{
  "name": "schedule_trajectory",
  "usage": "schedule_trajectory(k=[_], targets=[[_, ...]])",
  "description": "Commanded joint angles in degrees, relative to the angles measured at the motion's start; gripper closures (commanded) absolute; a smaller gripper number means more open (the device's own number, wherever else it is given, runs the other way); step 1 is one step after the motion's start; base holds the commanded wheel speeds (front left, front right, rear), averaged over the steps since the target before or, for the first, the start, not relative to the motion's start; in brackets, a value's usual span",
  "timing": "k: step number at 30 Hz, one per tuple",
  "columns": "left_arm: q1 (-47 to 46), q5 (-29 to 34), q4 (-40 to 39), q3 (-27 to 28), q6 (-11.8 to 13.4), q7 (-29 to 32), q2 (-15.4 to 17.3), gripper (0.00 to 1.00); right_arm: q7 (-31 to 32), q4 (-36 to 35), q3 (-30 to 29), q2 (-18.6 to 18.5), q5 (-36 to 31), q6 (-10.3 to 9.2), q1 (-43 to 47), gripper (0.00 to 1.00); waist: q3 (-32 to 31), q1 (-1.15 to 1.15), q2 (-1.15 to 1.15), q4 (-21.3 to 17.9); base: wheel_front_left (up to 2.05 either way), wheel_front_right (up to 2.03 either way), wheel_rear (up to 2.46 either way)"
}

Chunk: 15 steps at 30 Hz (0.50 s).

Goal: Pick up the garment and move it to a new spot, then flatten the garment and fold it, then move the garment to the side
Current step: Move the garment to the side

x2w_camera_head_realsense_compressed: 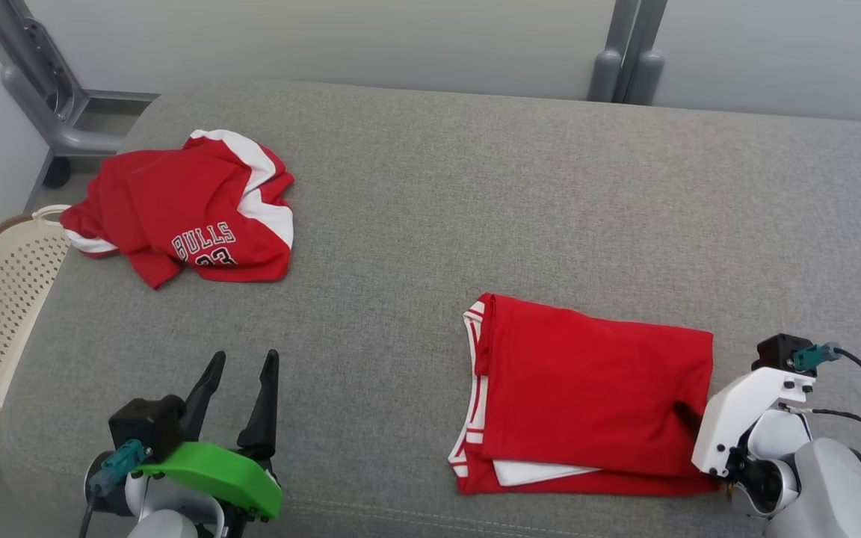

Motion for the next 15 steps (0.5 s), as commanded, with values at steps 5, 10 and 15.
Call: schedule_trajectory(k=[5,10,15], targets=[[0.2,-0.4,-0.6,0.0,0.8,-0.1,0.4,0.00,-1.6,3.4,0.5,0.3,-2.0,-0.13,-1.6,1.00,0.4,0.00,0.00,0.0,0.00,0.00,0.00],[-0.1,-0.2,-1.1,0.2,1.4,-0.2,0.3,0.00,-3.1,3.1,0.5,0.0,-4.7,-0.13,-3.5,1.00,-0.1,0.00,0.00,-1.2,0.00,0.00,0.00],[-1.0,0.2,-1.9,0.1,1.5,-0.2,0.6,0.00,-3.7,3.3,-0.1,-0.1,-9.2,-0.12,-6.3,1.00,-0.1,0.00,0.00,-4.0,0.00,0.00,0.00]])
